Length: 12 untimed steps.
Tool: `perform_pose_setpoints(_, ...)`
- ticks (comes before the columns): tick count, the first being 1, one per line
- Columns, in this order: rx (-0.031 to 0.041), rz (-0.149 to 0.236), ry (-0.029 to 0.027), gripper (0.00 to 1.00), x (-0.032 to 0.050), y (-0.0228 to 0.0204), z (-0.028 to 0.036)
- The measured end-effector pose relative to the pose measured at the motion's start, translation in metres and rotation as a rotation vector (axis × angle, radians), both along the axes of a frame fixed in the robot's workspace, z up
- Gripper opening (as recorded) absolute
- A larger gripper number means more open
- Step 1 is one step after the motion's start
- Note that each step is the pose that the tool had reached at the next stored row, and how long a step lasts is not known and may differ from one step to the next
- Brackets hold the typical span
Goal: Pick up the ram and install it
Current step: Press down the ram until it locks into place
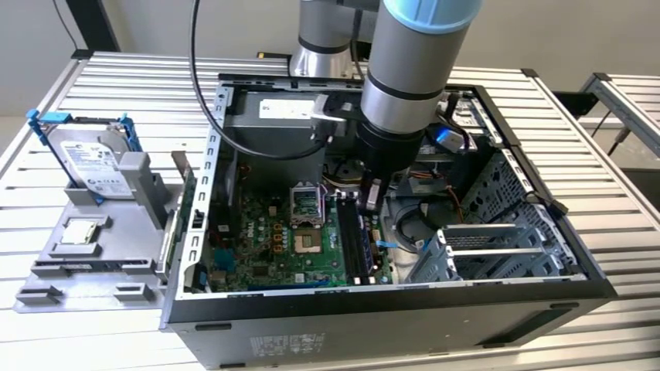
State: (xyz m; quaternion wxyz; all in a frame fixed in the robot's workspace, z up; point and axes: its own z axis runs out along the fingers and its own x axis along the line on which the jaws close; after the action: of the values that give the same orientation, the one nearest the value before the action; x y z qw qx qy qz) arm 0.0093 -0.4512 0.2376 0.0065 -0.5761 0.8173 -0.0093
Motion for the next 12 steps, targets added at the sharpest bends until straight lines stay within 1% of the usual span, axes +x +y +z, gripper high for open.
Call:
perform_pose_setpoints(9, -0.0001, 0.165, 0.0, 0.0, 0.0, 0.0, 0.0)
perform_pose_setpoints(12, -0.0001, 0.213, -0.0003, 0.0, -0.0002, 0.0, 0.0)
